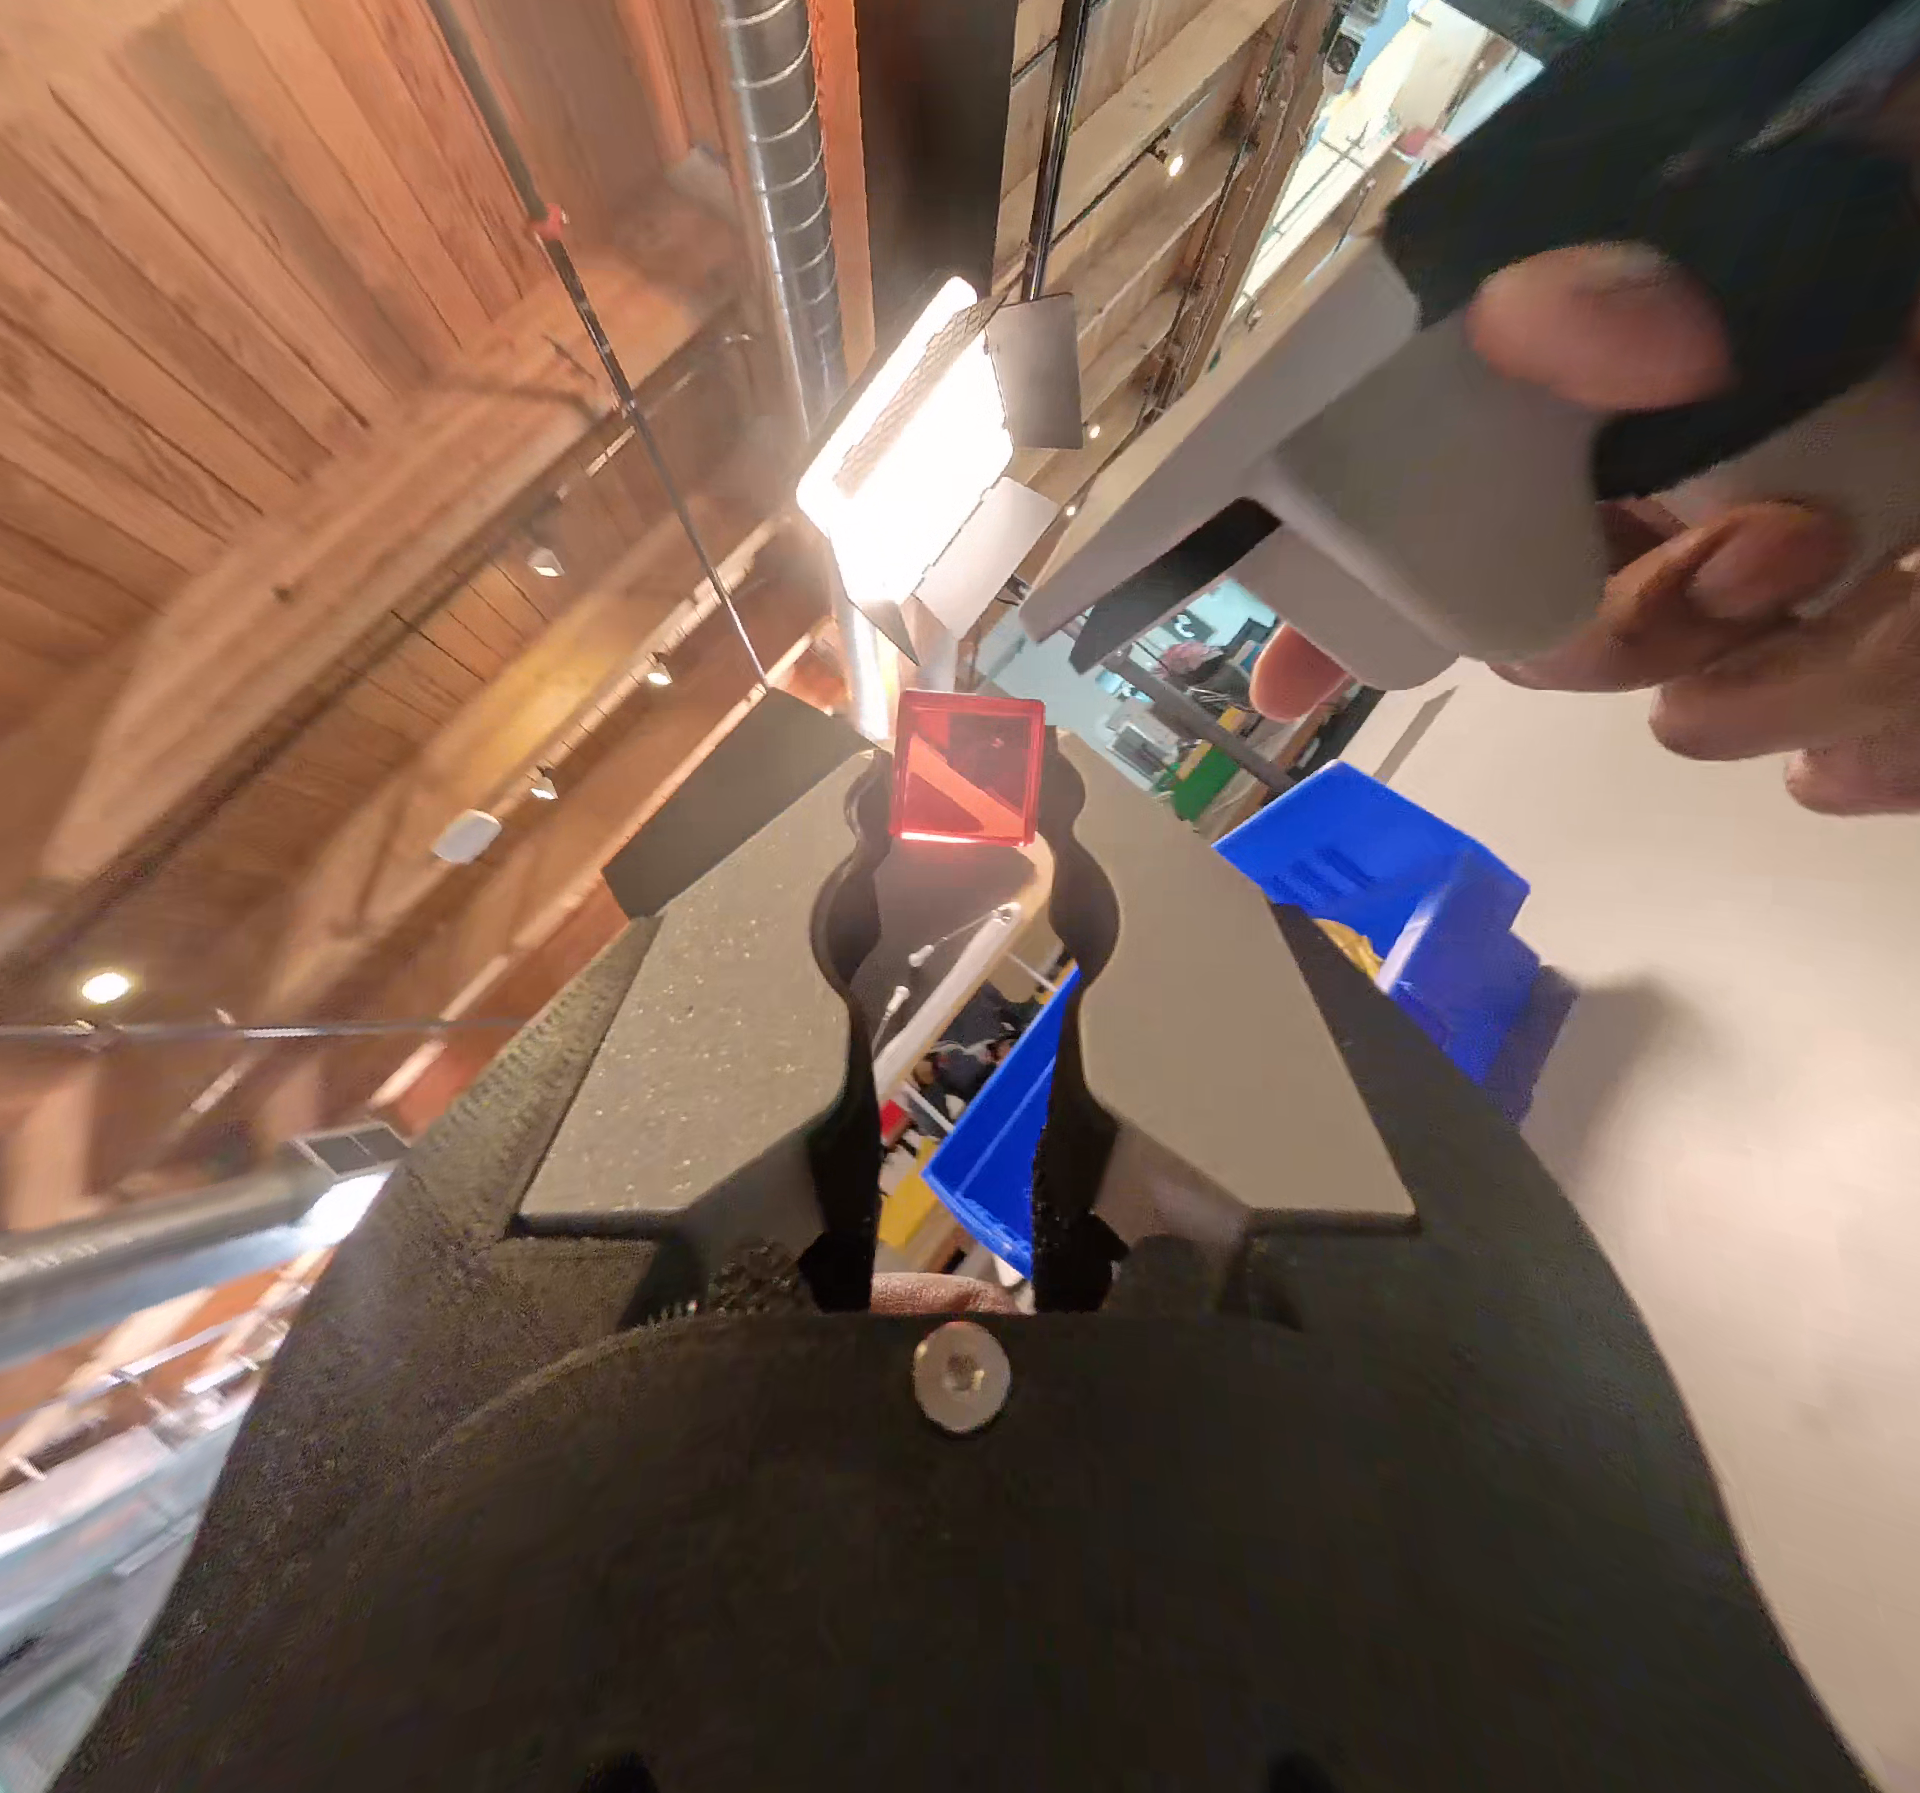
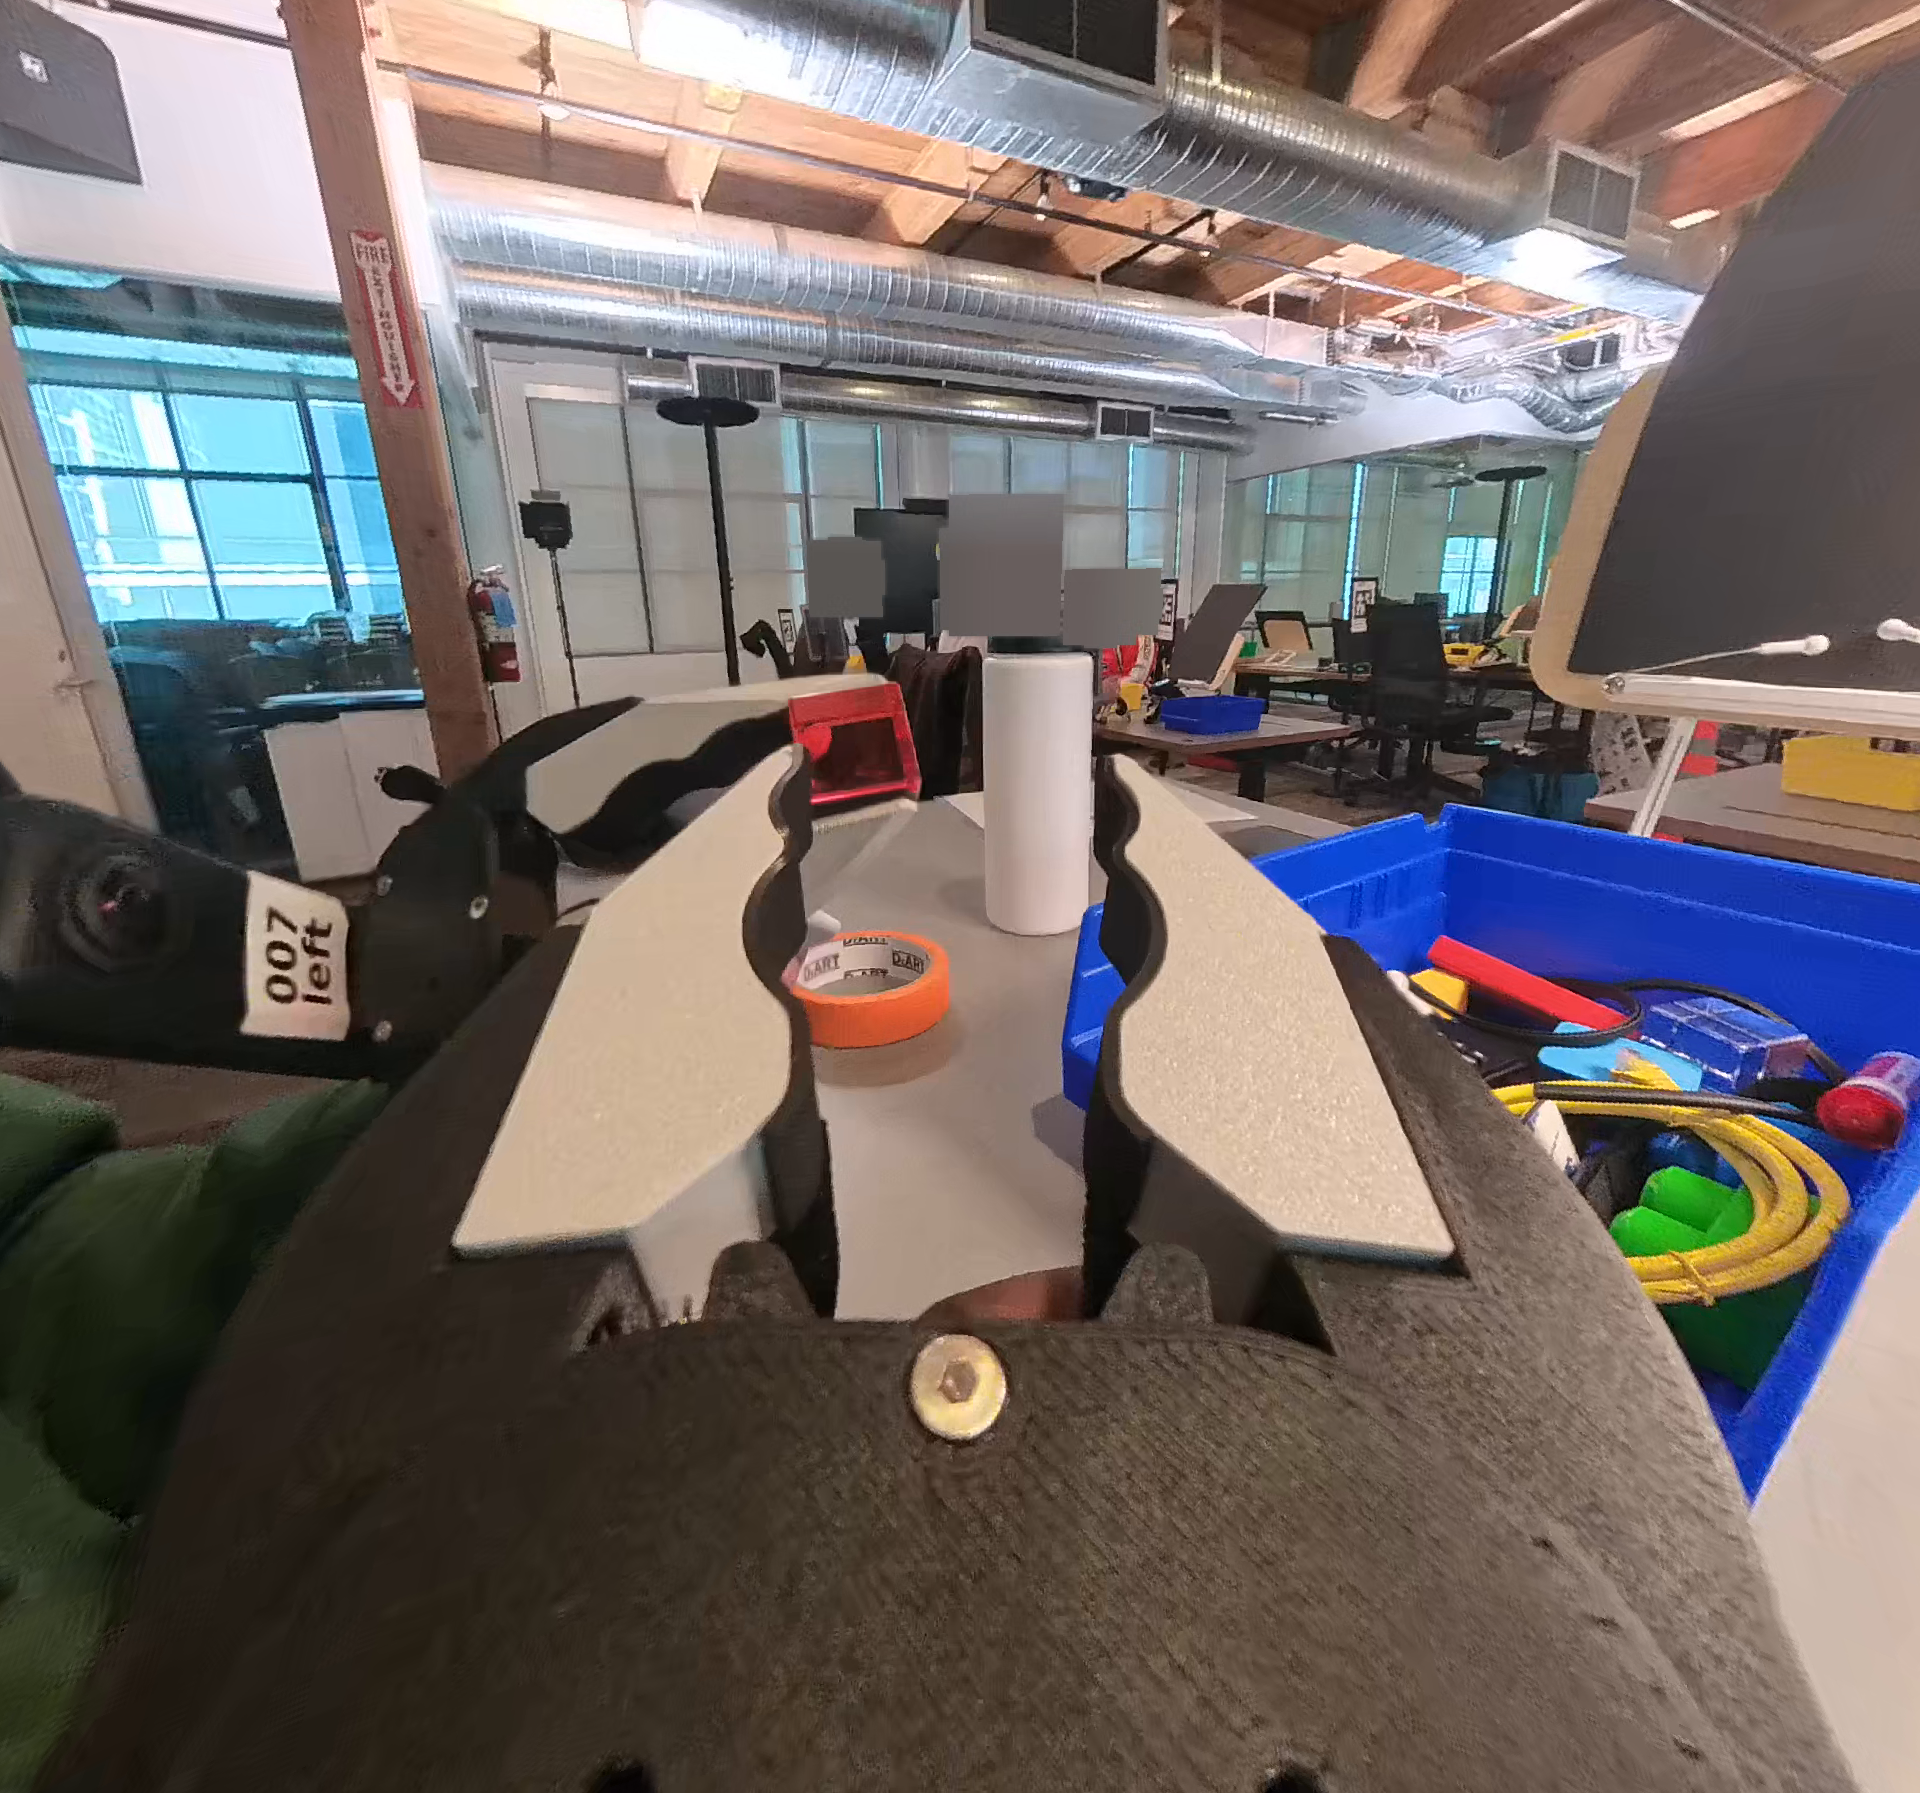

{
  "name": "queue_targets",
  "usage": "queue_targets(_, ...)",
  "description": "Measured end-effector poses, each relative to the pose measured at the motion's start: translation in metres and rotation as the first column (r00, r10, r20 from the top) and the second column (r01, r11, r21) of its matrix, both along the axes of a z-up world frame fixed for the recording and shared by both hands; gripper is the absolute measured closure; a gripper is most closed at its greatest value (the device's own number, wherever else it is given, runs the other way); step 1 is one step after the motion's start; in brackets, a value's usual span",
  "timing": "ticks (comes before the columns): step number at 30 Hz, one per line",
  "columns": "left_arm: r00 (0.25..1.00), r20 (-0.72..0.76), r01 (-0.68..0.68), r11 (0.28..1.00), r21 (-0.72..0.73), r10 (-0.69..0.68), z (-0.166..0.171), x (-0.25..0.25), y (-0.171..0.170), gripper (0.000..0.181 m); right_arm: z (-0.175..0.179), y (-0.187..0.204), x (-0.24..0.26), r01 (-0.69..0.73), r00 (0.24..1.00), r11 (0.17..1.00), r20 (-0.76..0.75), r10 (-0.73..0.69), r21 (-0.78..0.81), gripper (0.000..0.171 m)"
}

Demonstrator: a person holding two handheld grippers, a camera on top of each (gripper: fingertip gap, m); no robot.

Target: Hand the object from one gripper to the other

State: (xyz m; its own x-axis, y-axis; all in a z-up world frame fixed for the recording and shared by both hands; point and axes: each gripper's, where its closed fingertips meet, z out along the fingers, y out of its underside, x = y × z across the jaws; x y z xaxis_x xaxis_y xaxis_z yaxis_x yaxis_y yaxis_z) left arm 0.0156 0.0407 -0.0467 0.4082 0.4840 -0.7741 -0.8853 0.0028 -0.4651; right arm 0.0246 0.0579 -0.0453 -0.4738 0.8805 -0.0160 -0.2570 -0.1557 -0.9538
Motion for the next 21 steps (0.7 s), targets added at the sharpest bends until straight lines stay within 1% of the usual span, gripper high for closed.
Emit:
queue_targets(3, 0.996, -0.089, -0.006, 1.0, -0.027, 0.004, -0.005, 0.009, 0.006, 0.154, -0.006, -0.012, -0.002, -0.033, 0.999, 0.997, 0.026, 0.032, 0.068, 0.114)
queue_targets(4, 0.993, -0.116, -0.001, 0.999, -0.04, -0.003, -0.007, 0.013, 0.008, 0.154, -0.008, -0.016, -0.002, -0.04, 0.999, 0.995, 0.028, 0.037, 0.094, 0.117)
queue_targets(6, 0.988, -0.157, -0.001, 0.999, -0.055, -0.007, -0.009, 0.019, 0.012, 0.154, -0.012, -0.022, -0.003, -0.031, 0.999, 0.987, 0.03, 0.027, 0.155, 0.134)
queue_targets(7, 0.99, -0.144, -0.007, 0.998, -0.059, -0.001, -0.01, 0.018, 0.013, 0.154, -0.013, -0.021, -0.004, -0.012, 0.999, 0.983, 0.031, 0.006, 0.181, 0.141)
queue_targets(8, 0.995, -0.103, 0.009, 0.998, -0.063, -0.015, -0.011, 0.016, 0.014, 0.153, -0.014, -0.017, -0.006, 0.036, 0.999, 0.978, 0.022, -0.042, 0.206, 0.143)
queue_targets(9, 0.998, -0.035, 0.043, 0.997, -0.064, -0.045, -0.012, 0.014, 0.015, 0.151, -0.012, -0.009, -0.008, 0.118, 0.993, 0.965, -0.006, -0.12, 0.236, 0.144)
queue_targets(10, 0.995, 0.066, 0.081, 0.994, -0.069, -0.077, -0.013, 0.009, 0.016, 0.147, -0.009, 0.002, -0.009, 0.226, 0.974, 0.937, -0.056, -0.219, 0.266, 0.145)
queue_targets(11, 0.973, 0.208, 0.124, 0.989, -0.086, -0.104, -0.018, 0.001, 0.019, 0.146, -0.005, 0.014, -0.009, 0.336, 0.942, 0.893, -0.113, -0.317, 0.298, 0.144)
queue_targets(12, 0.92, 0.374, 0.164, 0.982, -0.097, -0.117, -0.024, -0.011, 0.021, 0.145, -0.002, 0.025, -0.008, 0.432, 0.902, 0.838, -0.164, -0.4, 0.332, 0.144)
queue_targets(13, 0.835, 0.533, 0.218, 0.972, -0.093, -0.136, -0.029, -0.021, 0.023, 0.143, -0.002, 0.033, -0.008, 0.508, 0.861, 0.778, -0.208, -0.464, 0.369, 0.144)
queue_targets(14, 0.718, 0.67, 0.303, 0.951, -0.059, -0.188, -0.032, -0.025, 0.023, 0.139, -0.002, 0.039, -0.007, 0.566, 0.824, 0.718, -0.25, -0.508, 0.406, 0.144)
queue_targets(15, 0.572, 0.777, 0.409, 0.913, 0.01, -0.265, -0.031, -0.023, 0.023, 0.134, -0.002, 0.042, -0.005, 0.608, 0.793, 0.662, -0.292, -0.535, 0.437, 0.144)
queue_targets(16, 0.41, 0.846, 0.508, 0.856, 0.098, -0.341, -0.027, -0.017, 0.021, 0.128, -0.002, 0.042, -0.004, 0.635, 0.771, 0.617, -0.334, -0.541, 0.465, 0.144)
queue_targets(17, 0.261, 0.882, 0.584, 0.791, 0.179, -0.393, -0.023, -0.011, 0.019, 0.126, -0.003, 0.038, -0.002, 0.645, 0.763, 0.587, -0.373, -0.528, 0.488, 0.144)
queue_targets(18, 0.149, 0.896, 0.635, 0.736, 0.237, -0.417, -0.021, -0.005, 0.017, 0.123, -0.003, 0.031, -0.001, 0.646, 0.763, 0.57, -0.407, -0.503, 0.507, 0.144)
queue_targets(19, 0.082, 0.904, 0.67, 0.695, 0.261, -0.419, -0.021, 0.001, 0.017, 0.12, -0.004, 0.024, 0.0, 0.644, 0.765, 0.559, -0.433, -0.477, 0.523, 0.144)
queue_targets(20, 0.055, 0.913, 0.698, 0.669, 0.255, -0.405, -0.024, 0.008, 0.018, 0.117, -0.005, 0.017, 0.001, 0.641, 0.767, 0.547, -0.455, -0.453, 0.538, 0.144)
queue_targets(21, 0.055, 0.92, 0.72, 0.654, 0.232, -0.388, -0.028, 0.015, 0.02, 0.115, -0.006, 0.01, 0.002, 0.641, 0.768, 0.532, -0.477, -0.428, 0.554, 0.144)
